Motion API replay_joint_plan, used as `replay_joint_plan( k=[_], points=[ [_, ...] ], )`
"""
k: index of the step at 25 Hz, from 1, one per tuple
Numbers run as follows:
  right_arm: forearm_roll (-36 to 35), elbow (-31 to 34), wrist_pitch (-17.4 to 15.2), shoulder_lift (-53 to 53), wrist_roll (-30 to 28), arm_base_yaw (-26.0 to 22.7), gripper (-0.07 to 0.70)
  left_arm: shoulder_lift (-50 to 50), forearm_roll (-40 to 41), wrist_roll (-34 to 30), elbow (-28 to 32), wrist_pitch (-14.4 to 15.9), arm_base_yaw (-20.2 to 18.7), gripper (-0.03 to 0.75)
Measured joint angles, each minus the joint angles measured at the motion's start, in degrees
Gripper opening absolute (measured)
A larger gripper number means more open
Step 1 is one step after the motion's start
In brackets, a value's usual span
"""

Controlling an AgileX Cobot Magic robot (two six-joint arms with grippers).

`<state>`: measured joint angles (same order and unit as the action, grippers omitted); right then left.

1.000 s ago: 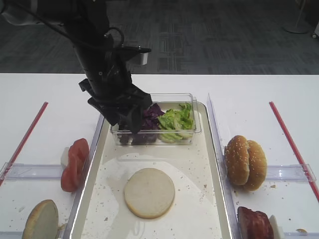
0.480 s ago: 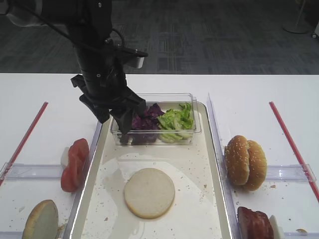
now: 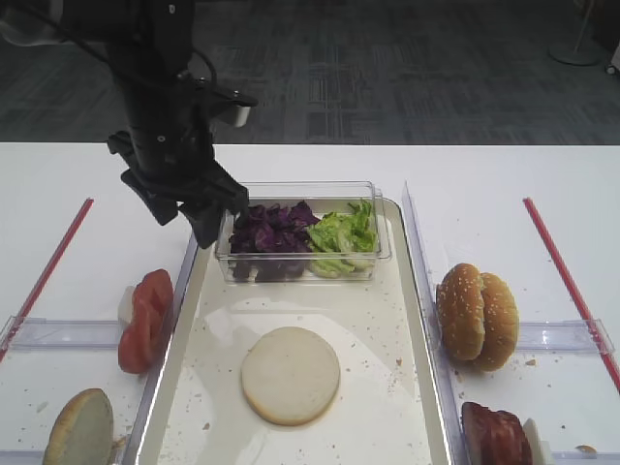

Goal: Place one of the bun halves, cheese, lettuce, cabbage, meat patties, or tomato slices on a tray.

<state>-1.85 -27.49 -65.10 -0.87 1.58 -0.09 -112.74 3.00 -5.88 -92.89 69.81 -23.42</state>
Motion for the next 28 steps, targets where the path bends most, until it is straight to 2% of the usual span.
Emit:
replay_joint_plan(
  k=[6,14,22,28],
  points=[
    [0.0,0.0,0.0,0.0,0.0,0.0,0.445,0.0,-0.5,-0.1,0.0,0.0,7.8,0.426],
    [0.0,0.0,0.0,0.0,-0.2,0.0,0.445,0.0,-1.9,-0.8,0.0,0.0,17.2,0.510],
    [0.0,0.0,0.0,0.0,-0.2,0.0,0.445,0.0,-2.1,-0.8,0.0,0.0,21.1,0.519],
    [0.0,0.0,0.0,0.0,-0.3,0.0,0.445,0.2,-2.3,-0.9,0.0,0.0,22.0,0.519]
  ],
)
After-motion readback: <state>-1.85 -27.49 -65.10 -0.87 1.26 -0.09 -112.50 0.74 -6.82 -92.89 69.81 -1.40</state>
